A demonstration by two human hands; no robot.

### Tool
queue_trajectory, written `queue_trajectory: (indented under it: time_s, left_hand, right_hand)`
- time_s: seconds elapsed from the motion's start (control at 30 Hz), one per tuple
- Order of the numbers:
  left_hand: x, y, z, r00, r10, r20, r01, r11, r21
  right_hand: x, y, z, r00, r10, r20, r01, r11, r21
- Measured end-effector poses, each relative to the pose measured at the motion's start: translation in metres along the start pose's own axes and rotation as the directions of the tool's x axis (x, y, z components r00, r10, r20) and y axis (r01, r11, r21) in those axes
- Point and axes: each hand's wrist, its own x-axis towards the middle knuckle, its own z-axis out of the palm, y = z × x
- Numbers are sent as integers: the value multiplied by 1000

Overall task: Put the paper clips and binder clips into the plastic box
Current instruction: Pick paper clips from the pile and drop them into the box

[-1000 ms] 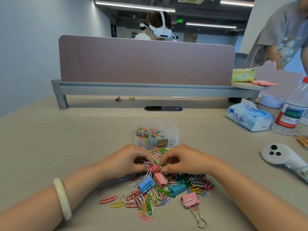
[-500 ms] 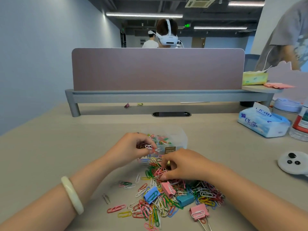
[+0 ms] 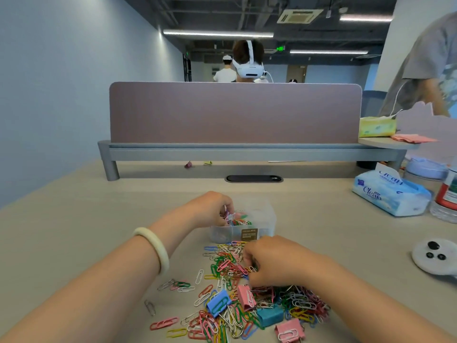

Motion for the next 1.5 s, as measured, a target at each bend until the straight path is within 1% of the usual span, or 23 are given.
queue_trajectory:
  time_s: [0.07,0.13,0.2,0.27,0.33,0.4,0.47,0.53,0.63,0.7,0.77,0.83,0.9,0.93,0.97,1.03,1.1,1.17,1.2,1.27,1.37,1.43,1.5]
  left_hand:
    - [-1,-1,-2,1000,1,22,0,1000,-28]
    - [-4,-4,-2,1000,11,2,-11,997,-71]
    - [-8,-5,-2,998,43,-40,-47,995,-83]
    - [-15,-5,-1,993,80,-91,-88,992,-89]
    - [-22,-6,0,980,101,-173,-122,986,-112]
    - [-30,-9,3,953,105,-284,-160,971,-178]
    - [-37,-15,6,920,95,-381,-200,948,-246]
    - [-46,-20,10,890,72,-450,-210,941,-264]
    - [-57,-28,17,873,44,-485,-208,935,-288]
    - [-63,-32,21,882,24,-470,-184,937,-298]
    - [-67,-37,27,900,-1,-436,-143,944,-297]
    - [-71,-43,31,921,-27,-388,-98,950,-297]
    - [-74,-48,34,940,-45,-338,-58,955,-290]
    - [-75,-50,35,947,-54,-317,-40,959,-281]
    - [-77,-50,36,953,-51,-298,-33,962,-273]
    - [-81,-50,38,970,-28,-241,-37,965,-259]
    - [-84,-47,40,984,22,-174,-56,980,-193]
    - [-86,-39,40,990,74,-116,-89,988,-127]
    - [-87,-35,40,991,93,-92,-104,986,-129]
    - [-91,-25,36,991,106,-84,-118,983,-142]
    - [-100,-16,28,982,145,-121,-164,973,-164]
    - [-108,-8,23,982,186,-27,-188,961,-202]
    - [-113,0,23,970,224,95,-205,962,-181]
  right_hand:
    - [-1,0,1,1000,-2,-11,2,1000,-16]
    - [-2,2,0,1000,-3,-13,3,1000,26]
    - [-3,6,-2,1000,11,-5,-10,993,122]
    - [-4,11,-6,999,32,-4,-30,961,275]
    - [-3,16,-11,999,38,-14,-28,900,435]
    - [2,21,-20,999,36,-33,-11,823,568]
    - [13,26,-29,995,52,-81,12,765,643]
    - [30,31,-39,984,96,-151,29,745,666]
    - [64,34,-47,950,171,-263,29,787,616]
    - [87,36,-47,920,222,-324,4,820,573]
    - [104,40,-42,909,216,-355,-35,892,451]
    - [112,44,-36,941,160,-299,-77,960,270]
    - [113,46,-33,974,112,-197,-79,983,165]
    - [111,47,-32,979,100,-176,-74,986,147]
    - [108,48,-32,978,95,-188,-67,987,147]
    - [96,46,-35,952,91,-293,-38,983,181]
    - [77,41,-36,911,69,-406,16,979,202]
    - [55,33,-37,890,16,-455,77,980,184]
    - [43,29,-35,895,-15,-445,102,980,171]
    - [22,24,-28,926,-52,-374,117,982,152]
    - [5,25,-9,963,-53,-264,75,995,73]
    - [2,26,5,974,-29,-224,42,998,52]
    - [2,26,16,973,-18,-230,32,998,56]
